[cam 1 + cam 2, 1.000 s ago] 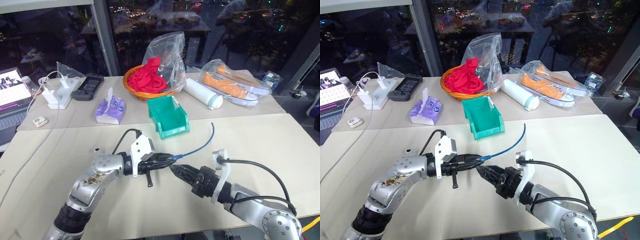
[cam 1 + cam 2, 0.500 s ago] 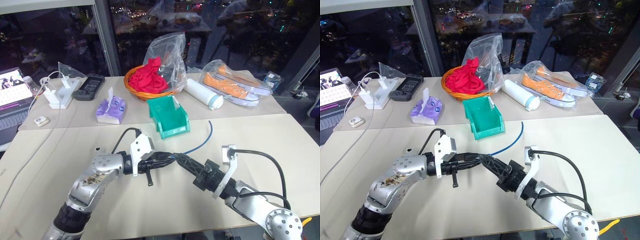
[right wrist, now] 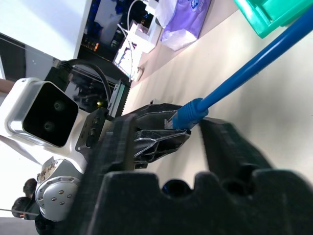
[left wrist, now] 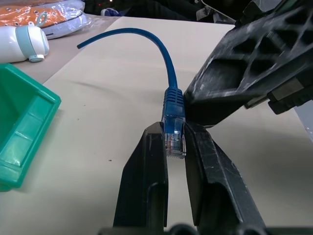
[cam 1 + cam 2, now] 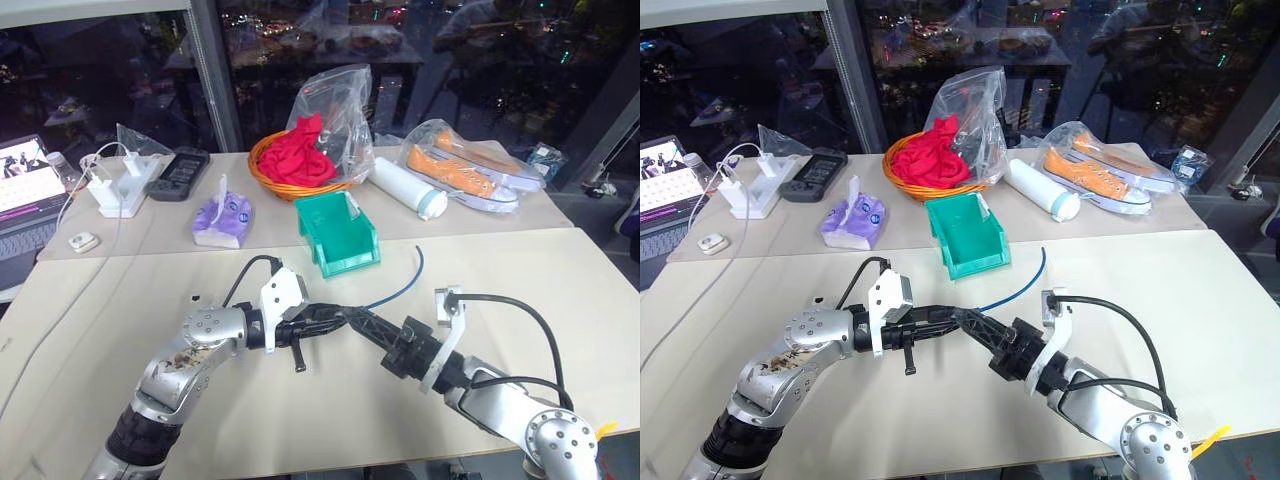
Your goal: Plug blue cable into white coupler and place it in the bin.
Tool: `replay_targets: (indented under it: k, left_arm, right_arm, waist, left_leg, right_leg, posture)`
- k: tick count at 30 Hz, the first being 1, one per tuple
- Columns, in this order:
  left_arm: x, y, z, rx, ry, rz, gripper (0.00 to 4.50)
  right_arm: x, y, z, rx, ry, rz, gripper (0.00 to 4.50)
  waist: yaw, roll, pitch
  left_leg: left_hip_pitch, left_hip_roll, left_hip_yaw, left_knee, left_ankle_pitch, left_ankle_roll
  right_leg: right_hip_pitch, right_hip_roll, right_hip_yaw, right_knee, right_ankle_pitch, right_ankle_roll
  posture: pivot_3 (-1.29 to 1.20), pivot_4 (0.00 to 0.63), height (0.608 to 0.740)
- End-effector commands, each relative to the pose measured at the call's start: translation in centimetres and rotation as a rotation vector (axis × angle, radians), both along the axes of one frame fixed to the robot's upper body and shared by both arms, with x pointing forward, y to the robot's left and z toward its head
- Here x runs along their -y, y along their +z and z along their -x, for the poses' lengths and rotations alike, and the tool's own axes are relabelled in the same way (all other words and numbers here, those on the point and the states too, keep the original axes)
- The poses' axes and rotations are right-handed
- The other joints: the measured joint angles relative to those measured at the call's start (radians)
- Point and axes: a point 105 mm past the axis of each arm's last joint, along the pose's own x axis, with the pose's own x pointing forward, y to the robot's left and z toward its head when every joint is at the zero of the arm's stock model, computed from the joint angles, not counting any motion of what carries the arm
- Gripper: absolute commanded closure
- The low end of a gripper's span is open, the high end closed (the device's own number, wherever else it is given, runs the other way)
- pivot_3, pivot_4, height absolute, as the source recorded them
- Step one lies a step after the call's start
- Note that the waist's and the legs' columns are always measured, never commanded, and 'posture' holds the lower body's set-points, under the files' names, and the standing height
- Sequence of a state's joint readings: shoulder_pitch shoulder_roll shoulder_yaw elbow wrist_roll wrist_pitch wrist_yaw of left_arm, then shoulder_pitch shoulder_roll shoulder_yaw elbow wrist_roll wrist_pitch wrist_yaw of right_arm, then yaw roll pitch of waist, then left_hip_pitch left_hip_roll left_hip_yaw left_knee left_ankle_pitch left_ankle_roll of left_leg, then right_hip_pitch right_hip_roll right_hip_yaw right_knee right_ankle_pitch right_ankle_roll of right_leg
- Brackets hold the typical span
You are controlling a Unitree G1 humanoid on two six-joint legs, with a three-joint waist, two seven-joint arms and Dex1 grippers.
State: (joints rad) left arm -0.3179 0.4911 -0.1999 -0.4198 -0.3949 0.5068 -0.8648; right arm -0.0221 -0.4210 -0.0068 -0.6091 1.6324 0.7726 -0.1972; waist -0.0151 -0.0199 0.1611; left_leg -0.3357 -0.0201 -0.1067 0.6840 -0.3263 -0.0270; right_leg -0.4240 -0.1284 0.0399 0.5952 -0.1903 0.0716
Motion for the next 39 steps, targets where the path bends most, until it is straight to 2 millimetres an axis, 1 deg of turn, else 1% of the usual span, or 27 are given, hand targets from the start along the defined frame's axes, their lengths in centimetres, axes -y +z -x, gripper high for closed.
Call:
replay_targets:
  k: [1, 3, 4, 10, 26, 29, 31, 36, 39]
  left_arm:
    - [0.2, 1.1, 0.5, 0.040, -0.019, 0.011, 4.41]
    - [0.3, 1.1, 0.6, 0.040, -0.019, 0.011, 4.41]
    - [0.3, 1.0, 0.6, 0.039, -0.020, 0.011, 4.41]
    - [0.3, 1.0, 0.7, 0.035, -0.024, 0.011, 4.41]
    - [0.2, 1.1, 0.8, 0.034, -0.023, 0.007, 4.41]
    - [0.0, 1.1, 1.2, 0.016, -0.043, 0.016, 4.41]
    - [-0.1, 1.2, 1.2, 0.012, -0.041, 0.018, 3.41]
    - [-0.4, 1.2, 0.9, 0.020, -0.012, 0.010, 1.80]
    - [-0.9, 1.8, 0.7, 0.028, 0.017, 0.027, 1.80]
  right_arm:
    - [-0.3, 0.9, 0.2, 0.023, 0.013, -0.032, 3.77]
    - [-0.3, 0.8, 0.1, 0.018, 0.011, -0.030, 4.42]
    - [-0.3, 0.8, 0.0, 0.017, 0.010, -0.033, 4.47]
    - [-0.2, 1.0, -0.5, 0.010, -0.003, -0.052, 4.47]
    - [-0.3, 1.3, -0.5, 0.032, -0.004, -0.052, 4.47]
    - [-0.3, 1.3, -0.6, 0.031, -0.008, -0.051, 4.47]
    - [-0.4, 1.4, -0.6, 0.033, -0.008, -0.052, 4.50]
    - [-0.4, 1.4, -0.5, 0.040, -0.008, -0.050, 4.50]
    - [-0.4, 1.5, -0.4, 0.046, -0.008, -0.049, 4.50]
  waist:
    - [0.000, 0.000, 0.000]
    - [-0.001, 0.000, 0.000]
    - [-0.001, 0.000, 0.000]
    - [0.000, 0.000, 0.000]
    - [-0.001, 0.000, 0.000]
    - [-0.001, 0.000, 0.000]
    - [-0.001, 0.000, 0.000]
    - [-0.001, 0.000, 0.000]
    - [-0.001, 0.000, 0.000]
  left_leg:
    - [0.000, 0.000, 0.000, 0.000, 0.000, 0.000]
    - [0.000, 0.000, 0.000, 0.000, 0.000, 0.000]
    - [0.000, 0.000, 0.000, 0.000, 0.000, 0.000]
    - [0.000, 0.000, 0.000, 0.000, 0.000, 0.000]
    - [0.000, 0.000, 0.000, 0.000, 0.000, 0.000]
    - [0.000, 0.000, 0.000, 0.000, 0.000, 0.000]
    - [0.000, 0.000, 0.000, 0.000, 0.000, 0.000]
    - [0.000, 0.000, 0.000, 0.000, 0.000, 0.000]
    - [0.000, 0.000, 0.000, 0.000, 0.000, 0.000]
  right_leg:
    - [0.000, 0.000, 0.000, 0.000, 0.000, 0.000]
    - [0.000, 0.000, 0.000, 0.000, 0.000, 0.000]
    - [0.000, 0.000, 0.000, 0.000, 0.000, 0.000]
    - [0.000, 0.000, 0.000, 0.000, 0.000, 0.000]
    - [0.000, 0.000, 0.000, 0.000, 0.000, 0.000]
    - [0.000, 0.000, 0.000, 0.000, 0.000, 0.000]
    - [0.000, 0.000, 0.000, 0.000, 0.000, 0.000]
    - [0.000, 0.000, 0.000, 0.000, 0.000, 0.000]
    - [0.000, 0.000, 0.000, 0.000, 0.000, 0.000]
  posture:
    - [0.00, 0.150, 0.732]
    - [0.00, 0.150, 0.732]
    - [0.00, 0.150, 0.732]
    - [0.00, 0.150, 0.732]
    - [0.00, 0.150, 0.732]
    - [0.00, 0.150, 0.732]
    - [0.00, 0.150, 0.732]
    - [0.00, 0.150, 0.732]
    - [0.00, 0.150, 0.732]
